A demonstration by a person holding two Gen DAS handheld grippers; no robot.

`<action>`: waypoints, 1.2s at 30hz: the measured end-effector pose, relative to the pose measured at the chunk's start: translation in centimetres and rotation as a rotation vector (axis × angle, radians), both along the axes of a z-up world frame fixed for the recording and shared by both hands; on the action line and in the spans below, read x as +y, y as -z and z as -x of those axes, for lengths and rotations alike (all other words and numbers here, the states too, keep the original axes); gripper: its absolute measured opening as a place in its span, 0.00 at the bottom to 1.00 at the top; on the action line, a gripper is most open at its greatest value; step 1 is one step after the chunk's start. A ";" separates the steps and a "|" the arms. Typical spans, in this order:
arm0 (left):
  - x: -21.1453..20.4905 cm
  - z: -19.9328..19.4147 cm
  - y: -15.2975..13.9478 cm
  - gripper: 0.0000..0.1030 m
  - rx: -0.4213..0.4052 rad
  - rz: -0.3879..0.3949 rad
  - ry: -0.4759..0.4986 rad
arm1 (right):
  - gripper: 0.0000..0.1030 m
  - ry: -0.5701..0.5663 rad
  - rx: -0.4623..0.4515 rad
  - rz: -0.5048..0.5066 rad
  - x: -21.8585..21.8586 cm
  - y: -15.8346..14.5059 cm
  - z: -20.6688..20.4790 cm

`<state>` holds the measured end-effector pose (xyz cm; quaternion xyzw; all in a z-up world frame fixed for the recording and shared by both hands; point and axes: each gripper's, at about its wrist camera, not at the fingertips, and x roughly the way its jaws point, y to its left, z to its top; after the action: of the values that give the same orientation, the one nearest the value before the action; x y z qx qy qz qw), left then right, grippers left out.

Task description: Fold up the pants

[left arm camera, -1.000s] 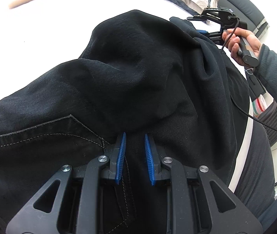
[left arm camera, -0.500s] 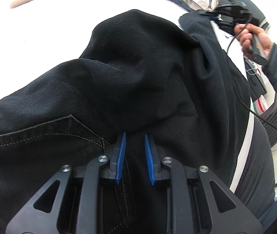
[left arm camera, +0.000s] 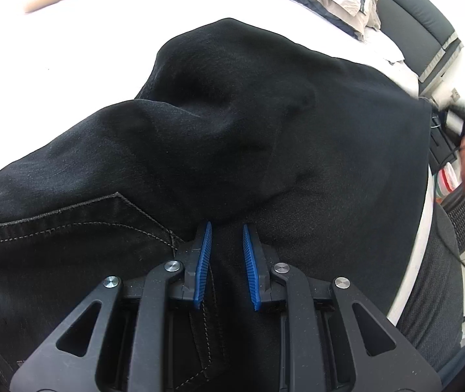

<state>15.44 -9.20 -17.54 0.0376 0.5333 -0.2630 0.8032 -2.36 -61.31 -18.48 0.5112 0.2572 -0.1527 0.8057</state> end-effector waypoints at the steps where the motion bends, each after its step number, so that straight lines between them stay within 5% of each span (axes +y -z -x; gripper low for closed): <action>1: 0.0 0.0 0.0 0.19 0.004 0.003 -0.007 | 0.05 0.029 0.024 -0.049 -0.3 2.0 1.0; 5: -0.4 0.0 -0.2 0.19 0.001 -0.018 -0.029 | 0.04 0.060 0.047 -0.061 -0.2 4.4 2.2; 16: -2.6 0.4 -0.8 0.19 -0.010 -0.078 -0.043 | 0.04 0.083 -0.014 -0.025 0.5 1.4 3.1; 21: -2.7 0.4 -0.9 0.19 -0.016 -0.079 -0.040 | 0.03 0.120 0.033 -0.092 0.1 4.8 4.2; 27: -3.2 0.2 -1.7 0.19 -0.018 -0.089 -0.036 | 0.03 0.137 0.023 -0.052 0.5 3.1 4.2; 31: -3.0 0.5 -1.3 0.19 -0.030 -0.074 -0.037 | 0.00 0.137 0.042 -0.088 0.4 5.5 4.3; 34: -2.5 0.5 -1.1 0.19 -0.026 -0.056 -0.038 | 0.05 0.094 0.065 -0.051 0.3 4.5 4.2; 36: -2.2 0.5 -1.2 0.19 -0.028 -0.046 -0.041 | 0.23 0.112 0.175 0.049 0.4 2.1 4.3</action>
<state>14.90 -11.40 -16.36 0.0487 0.5283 -0.2335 0.8148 -6.70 -60.86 -20.59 0.4896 0.2940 -0.2480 0.7825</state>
